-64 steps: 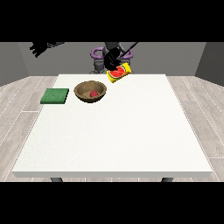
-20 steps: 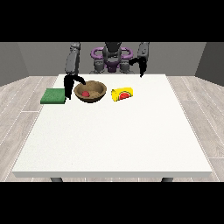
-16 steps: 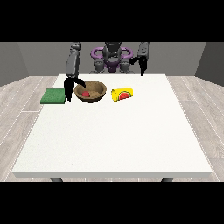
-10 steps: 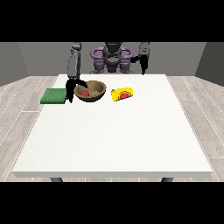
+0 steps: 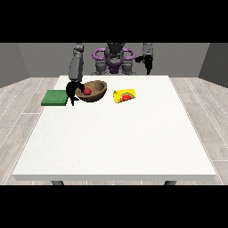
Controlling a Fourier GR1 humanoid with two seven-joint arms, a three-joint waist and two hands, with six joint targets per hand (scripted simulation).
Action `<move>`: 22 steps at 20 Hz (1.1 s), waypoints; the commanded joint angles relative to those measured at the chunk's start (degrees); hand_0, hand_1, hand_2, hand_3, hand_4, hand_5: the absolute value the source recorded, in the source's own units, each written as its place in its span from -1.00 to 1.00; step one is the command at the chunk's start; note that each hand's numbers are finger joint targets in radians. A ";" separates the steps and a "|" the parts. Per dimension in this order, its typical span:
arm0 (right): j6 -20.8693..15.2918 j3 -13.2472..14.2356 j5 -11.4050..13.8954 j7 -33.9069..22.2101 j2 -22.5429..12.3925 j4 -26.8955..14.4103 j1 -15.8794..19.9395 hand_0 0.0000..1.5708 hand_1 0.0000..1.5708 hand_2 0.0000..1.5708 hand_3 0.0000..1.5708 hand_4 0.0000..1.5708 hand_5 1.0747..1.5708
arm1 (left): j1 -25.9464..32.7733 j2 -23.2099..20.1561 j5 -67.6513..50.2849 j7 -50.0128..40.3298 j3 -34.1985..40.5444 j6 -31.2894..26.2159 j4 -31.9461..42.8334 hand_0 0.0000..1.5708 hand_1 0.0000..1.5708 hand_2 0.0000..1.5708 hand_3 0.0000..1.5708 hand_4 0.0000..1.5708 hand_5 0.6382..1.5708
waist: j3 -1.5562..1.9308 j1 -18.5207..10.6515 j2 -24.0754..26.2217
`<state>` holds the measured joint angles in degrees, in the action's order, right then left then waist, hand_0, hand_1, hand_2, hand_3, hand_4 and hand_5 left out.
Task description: Pick the cup and pour the ball into the bowl, then pick the bowl and place it on the pad
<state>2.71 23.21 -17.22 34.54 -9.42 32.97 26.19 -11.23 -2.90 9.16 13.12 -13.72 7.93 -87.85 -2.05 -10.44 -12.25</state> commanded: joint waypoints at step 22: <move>-6.79 -1.67 -3.02 -31.46 -13.74 5.01 4.27 1.00 1.00 1.00 0.42 0.19 0.67 | 3.15 -0.72 -2.66 2.58 8.20 -1.40 11.35 -1.00 -1.00 -1.00 -1.00 0.48 0.52 | 2.04 7.71 10.01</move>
<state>-3.73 22.19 -19.88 5.90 -21.67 35.92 30.26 -6.50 -3.62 6.61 15.15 -7.60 6.56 -79.04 0.00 -3.92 -2.53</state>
